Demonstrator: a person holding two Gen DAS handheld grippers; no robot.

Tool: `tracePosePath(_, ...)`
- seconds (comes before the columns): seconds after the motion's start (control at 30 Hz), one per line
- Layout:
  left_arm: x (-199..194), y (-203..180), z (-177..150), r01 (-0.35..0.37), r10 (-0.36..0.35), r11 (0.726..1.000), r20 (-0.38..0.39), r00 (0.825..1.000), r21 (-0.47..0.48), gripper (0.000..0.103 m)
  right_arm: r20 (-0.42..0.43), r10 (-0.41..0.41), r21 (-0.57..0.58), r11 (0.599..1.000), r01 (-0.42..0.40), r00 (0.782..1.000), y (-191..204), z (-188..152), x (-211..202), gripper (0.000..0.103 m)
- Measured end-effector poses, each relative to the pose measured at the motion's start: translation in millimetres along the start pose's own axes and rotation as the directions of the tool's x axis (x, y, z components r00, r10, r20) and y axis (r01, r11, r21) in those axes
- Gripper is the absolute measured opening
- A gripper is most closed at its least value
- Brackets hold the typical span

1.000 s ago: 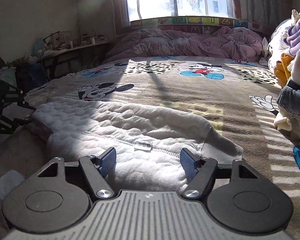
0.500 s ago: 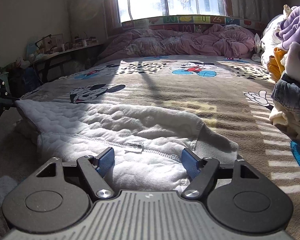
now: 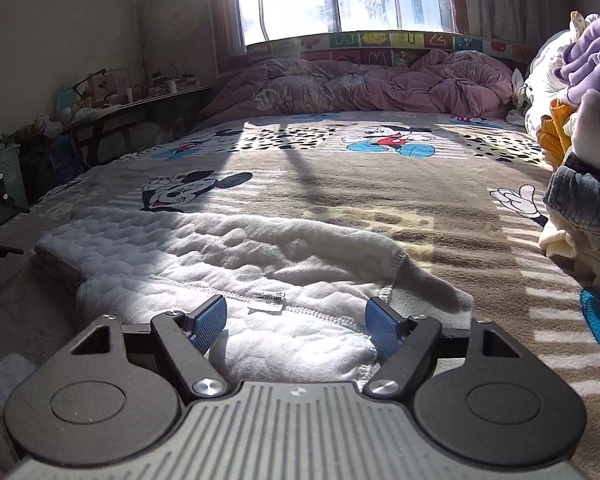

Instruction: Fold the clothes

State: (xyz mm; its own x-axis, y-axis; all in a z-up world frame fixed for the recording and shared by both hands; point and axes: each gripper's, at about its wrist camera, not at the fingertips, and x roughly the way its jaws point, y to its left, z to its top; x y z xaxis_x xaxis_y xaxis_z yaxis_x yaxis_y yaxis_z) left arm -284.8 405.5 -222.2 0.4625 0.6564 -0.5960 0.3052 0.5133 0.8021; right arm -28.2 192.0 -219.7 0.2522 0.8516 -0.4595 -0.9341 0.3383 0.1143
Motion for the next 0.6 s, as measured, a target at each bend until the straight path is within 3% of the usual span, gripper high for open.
tracePosePath(0.07, 0, -8, 13, 0.002, -0.002, 1.0, 0.04, 0.999, 0.01, 0.038, 0.023, 0.016, -0.026, 1.0, -0.016, 1.0, 7, 1, -7, 0.075)
tracePosePath(0.13, 1, -11, 23, 0.005, -0.006, 1.0, 0.056, 0.998, 0.013, 0.035, 0.049, 0.052, -0.044, 0.998, -0.049, 0.997, 16, 2, -14, 0.075)
tracePosePath(0.27, 5, -8, 42, 0.045, -0.043, 0.999, 0.092, 0.995, -0.027, 0.033, 0.057, 0.117, -0.1, 0.989, -0.111, 0.992, 38, 1, -12, 0.075)
tracePosePath(0.5, 14, -15, 57, 0.052, -0.053, 0.999, 0.082, 0.995, 0.014, 0.03, 0.013, 0.154, -0.186, 0.971, -0.149, 0.988, 64, -5, -1, 0.075)
tracePosePath(0.57, 17, -15, 58, 0.06, -0.061, 0.998, 0.07, 0.996, 0.017, 0.017, 0.01, 0.156, -0.178, 0.972, -0.151, 0.988, 64, -6, -1, 0.075)
tracePosePath(0.6, 17, -16, 59, 0.056, -0.058, 0.998, 0.064, 0.996, 0.034, 0.016, 0.009, 0.157, -0.175, 0.973, -0.153, 0.988, 63, -6, -1, 0.075)
